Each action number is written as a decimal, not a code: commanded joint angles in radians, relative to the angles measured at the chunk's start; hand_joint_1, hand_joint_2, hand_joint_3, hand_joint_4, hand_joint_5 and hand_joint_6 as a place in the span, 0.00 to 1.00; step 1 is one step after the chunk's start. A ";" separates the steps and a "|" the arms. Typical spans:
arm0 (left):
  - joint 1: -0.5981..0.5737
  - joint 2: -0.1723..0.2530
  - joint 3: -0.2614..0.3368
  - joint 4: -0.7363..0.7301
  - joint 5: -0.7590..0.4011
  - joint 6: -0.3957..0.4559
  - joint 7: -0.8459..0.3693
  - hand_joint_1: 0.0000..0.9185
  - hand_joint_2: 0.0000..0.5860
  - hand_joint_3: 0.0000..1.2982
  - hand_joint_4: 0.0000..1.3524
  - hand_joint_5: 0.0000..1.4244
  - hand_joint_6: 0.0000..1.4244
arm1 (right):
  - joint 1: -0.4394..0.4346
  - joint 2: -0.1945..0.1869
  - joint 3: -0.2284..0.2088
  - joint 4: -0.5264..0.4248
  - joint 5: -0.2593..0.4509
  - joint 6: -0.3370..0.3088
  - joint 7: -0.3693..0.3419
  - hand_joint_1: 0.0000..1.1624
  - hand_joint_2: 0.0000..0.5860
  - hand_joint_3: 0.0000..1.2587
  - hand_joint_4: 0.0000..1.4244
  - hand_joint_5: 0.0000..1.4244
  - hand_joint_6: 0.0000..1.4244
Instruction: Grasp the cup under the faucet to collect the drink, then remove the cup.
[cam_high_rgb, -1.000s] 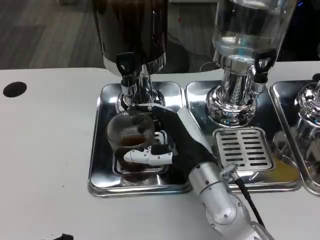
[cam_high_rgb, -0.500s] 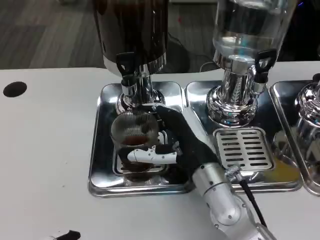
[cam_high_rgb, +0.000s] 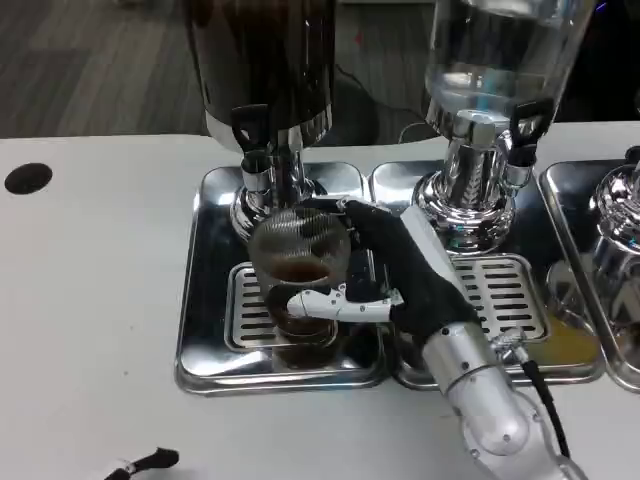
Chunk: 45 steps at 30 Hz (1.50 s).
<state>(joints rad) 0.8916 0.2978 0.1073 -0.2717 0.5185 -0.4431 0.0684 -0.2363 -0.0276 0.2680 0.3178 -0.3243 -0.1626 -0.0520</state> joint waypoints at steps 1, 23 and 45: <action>-0.014 0.007 -0.013 0.009 0.004 0.025 -0.018 0.00 0.15 0.25 0.17 0.30 0.49 | 0.038 -0.028 -0.028 -0.119 0.021 0.008 0.029 0.74 0.22 0.33 0.30 0.32 0.21; -0.088 0.010 -0.085 -0.020 0.021 0.100 -0.044 0.00 0.14 0.24 0.16 0.30 0.49 | 0.346 -0.207 -0.188 -0.440 0.143 -0.007 0.173 0.74 0.22 0.34 0.31 0.33 0.21; -0.111 -0.005 -0.132 -0.051 0.046 0.188 -0.042 0.00 0.14 0.24 0.17 0.31 0.51 | 0.598 -0.281 -0.400 -0.409 0.324 -0.293 0.283 0.74 0.19 0.35 0.31 0.33 0.22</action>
<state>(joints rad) 0.7775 0.2984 -0.0123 -0.3144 0.5576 -0.2758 0.0352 0.3539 -0.3031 -0.1102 -0.1109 -0.0301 -0.3715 0.2265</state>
